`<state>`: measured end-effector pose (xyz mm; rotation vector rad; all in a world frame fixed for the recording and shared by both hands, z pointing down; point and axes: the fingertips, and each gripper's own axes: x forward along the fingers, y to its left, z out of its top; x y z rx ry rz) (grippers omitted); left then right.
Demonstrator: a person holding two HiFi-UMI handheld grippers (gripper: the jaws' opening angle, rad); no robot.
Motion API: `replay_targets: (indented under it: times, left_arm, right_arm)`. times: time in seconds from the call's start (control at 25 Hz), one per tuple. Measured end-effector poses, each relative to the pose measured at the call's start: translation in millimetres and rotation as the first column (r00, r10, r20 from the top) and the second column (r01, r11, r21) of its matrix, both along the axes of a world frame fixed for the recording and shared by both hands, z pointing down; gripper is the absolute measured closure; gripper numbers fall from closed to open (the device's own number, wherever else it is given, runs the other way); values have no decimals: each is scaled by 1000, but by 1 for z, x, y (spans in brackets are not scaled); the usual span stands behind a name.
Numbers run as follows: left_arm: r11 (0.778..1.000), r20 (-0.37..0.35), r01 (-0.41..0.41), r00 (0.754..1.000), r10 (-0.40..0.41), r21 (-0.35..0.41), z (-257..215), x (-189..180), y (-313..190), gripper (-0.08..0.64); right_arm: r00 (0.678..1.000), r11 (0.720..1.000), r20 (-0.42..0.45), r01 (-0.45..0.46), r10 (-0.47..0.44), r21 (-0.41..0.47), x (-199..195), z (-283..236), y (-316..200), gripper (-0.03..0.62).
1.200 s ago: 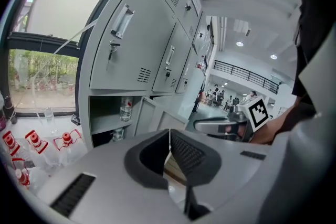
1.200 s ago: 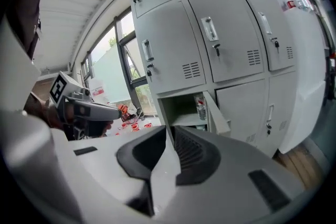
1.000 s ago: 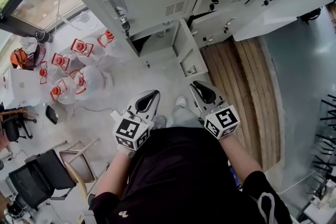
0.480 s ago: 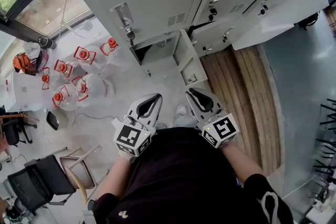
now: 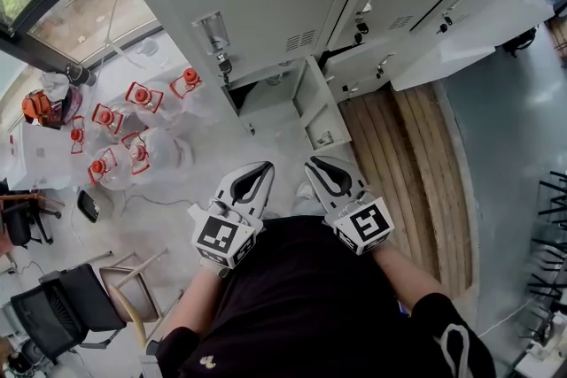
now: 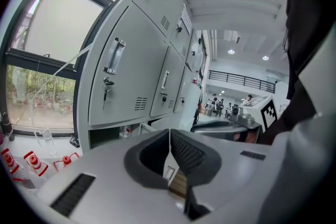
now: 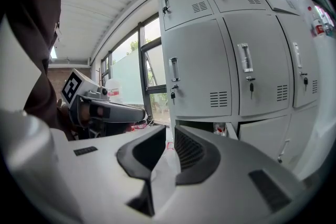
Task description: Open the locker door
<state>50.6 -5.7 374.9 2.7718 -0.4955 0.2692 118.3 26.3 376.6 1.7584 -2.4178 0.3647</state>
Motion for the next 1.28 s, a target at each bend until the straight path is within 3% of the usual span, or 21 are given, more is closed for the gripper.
replay_targets:
  times: [0.4, 0.64, 1.28]
  left_arm:
    - [1000, 8, -7, 1000, 7, 3, 1, 1, -3, 537]
    - [1000, 15, -8, 1000, 8, -11, 4, 4, -1, 537]
    - [1000, 32, -17, 999, 18, -27, 9, 12, 6, 537]
  right_arm:
    - [999, 1000, 27, 21, -20, -18, -3, 6, -3, 529]
    - [998, 1000, 50, -26, 27, -16, 8, 9, -2, 529]
    - [998, 999, 62, -28, 29, -17, 17, 13, 3, 529]
